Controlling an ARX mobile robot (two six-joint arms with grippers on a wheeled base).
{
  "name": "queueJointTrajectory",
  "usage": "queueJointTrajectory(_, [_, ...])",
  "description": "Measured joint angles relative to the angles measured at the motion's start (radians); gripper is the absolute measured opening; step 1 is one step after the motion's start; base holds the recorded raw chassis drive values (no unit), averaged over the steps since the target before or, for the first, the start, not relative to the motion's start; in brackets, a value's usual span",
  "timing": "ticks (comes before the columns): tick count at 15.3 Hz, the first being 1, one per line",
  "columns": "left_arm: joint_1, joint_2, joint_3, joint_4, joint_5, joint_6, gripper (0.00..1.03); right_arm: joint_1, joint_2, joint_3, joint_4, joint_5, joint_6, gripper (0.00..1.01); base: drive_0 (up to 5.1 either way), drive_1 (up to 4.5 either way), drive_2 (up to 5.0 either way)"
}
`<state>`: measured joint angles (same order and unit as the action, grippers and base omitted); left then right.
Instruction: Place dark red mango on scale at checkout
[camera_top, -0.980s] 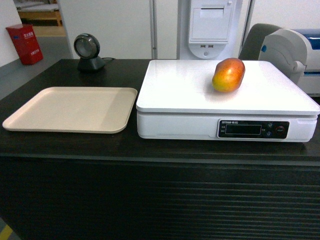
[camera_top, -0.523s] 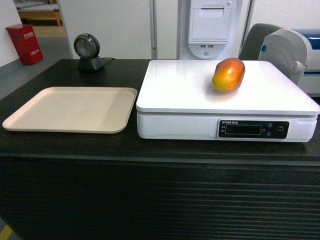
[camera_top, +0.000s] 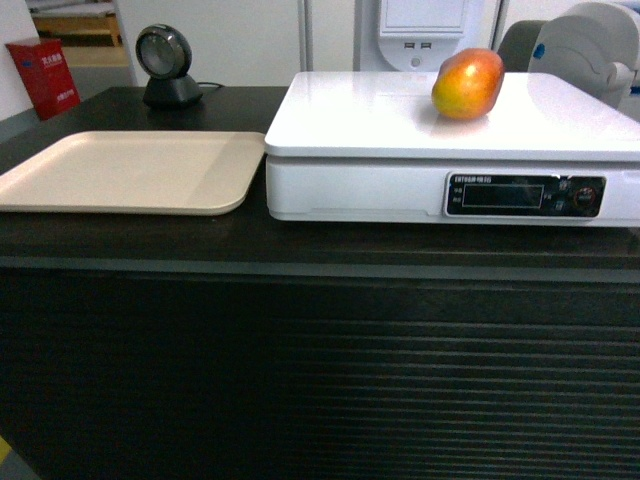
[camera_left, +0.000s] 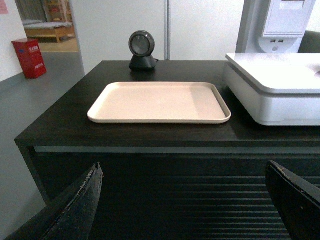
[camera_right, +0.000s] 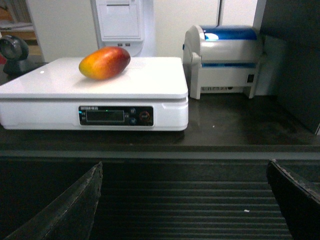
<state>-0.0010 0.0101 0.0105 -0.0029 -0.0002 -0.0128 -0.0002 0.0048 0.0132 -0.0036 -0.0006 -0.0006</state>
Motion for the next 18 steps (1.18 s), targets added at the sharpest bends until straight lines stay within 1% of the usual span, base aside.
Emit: queueJointTrajectory(18, [0.0,0.0,0.0,-0.005,0.0,0.003,0.98,0.0,0.0,0.0,-0.004,0.0,0.0,0.98,0.0,0.0,0.0])
